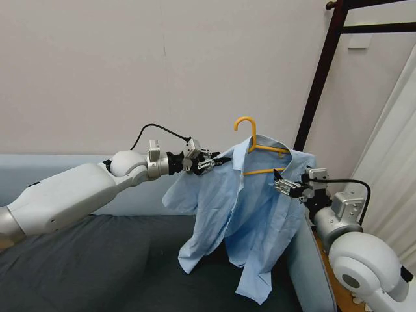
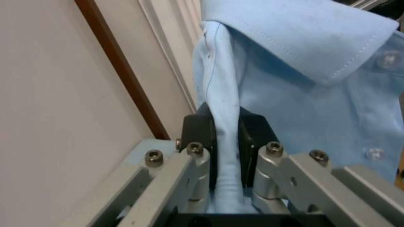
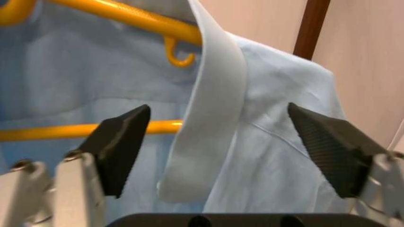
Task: Pick up the clothes from the sofa and hang them on the clothes hanger.
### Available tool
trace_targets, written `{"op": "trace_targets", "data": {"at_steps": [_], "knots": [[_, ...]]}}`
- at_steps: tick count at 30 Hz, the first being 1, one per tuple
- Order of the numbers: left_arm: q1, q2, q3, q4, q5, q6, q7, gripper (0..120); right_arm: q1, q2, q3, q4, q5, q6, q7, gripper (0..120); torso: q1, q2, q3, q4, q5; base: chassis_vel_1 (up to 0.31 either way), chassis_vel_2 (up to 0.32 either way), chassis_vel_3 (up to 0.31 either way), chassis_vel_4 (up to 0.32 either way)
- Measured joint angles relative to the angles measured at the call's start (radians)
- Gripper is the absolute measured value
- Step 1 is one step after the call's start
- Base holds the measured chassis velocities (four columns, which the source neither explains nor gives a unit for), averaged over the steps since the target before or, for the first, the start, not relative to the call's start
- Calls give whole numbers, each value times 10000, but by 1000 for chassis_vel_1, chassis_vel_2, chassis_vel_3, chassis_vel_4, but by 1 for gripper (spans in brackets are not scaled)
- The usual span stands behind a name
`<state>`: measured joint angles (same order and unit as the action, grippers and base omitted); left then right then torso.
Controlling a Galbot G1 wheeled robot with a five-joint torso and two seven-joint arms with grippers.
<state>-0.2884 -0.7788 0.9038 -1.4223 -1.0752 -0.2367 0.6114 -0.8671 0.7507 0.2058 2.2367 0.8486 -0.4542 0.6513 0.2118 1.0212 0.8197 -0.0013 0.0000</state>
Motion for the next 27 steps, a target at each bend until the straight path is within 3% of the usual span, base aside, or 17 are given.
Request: {"op": "trace_targets", "data": {"at_steps": [14,17,20,27], "knots": [[27,-174,-43,121,-6,0,78,7,-142,2,-74,-221,-1009,71,-194,29,0,0,0,0,-1,0,0,0,0],[20,-183,-35,115,-6,0,86,7,-180,-35,-78,-243,-1156,142,-267,22,0,-1,0,0,-1,0,0,0,0],[15,-188,-26,96,-7,-1,86,7,-248,-108,-65,-242,-1279,298,-330,8,0,0,0,1,-1,0,0,0,0],[16,-173,-18,124,-4,-9,102,7,-380,-235,-13,-166,-1594,616,-622,0,0,0,0,1,-1,0,0,0,0]]}}
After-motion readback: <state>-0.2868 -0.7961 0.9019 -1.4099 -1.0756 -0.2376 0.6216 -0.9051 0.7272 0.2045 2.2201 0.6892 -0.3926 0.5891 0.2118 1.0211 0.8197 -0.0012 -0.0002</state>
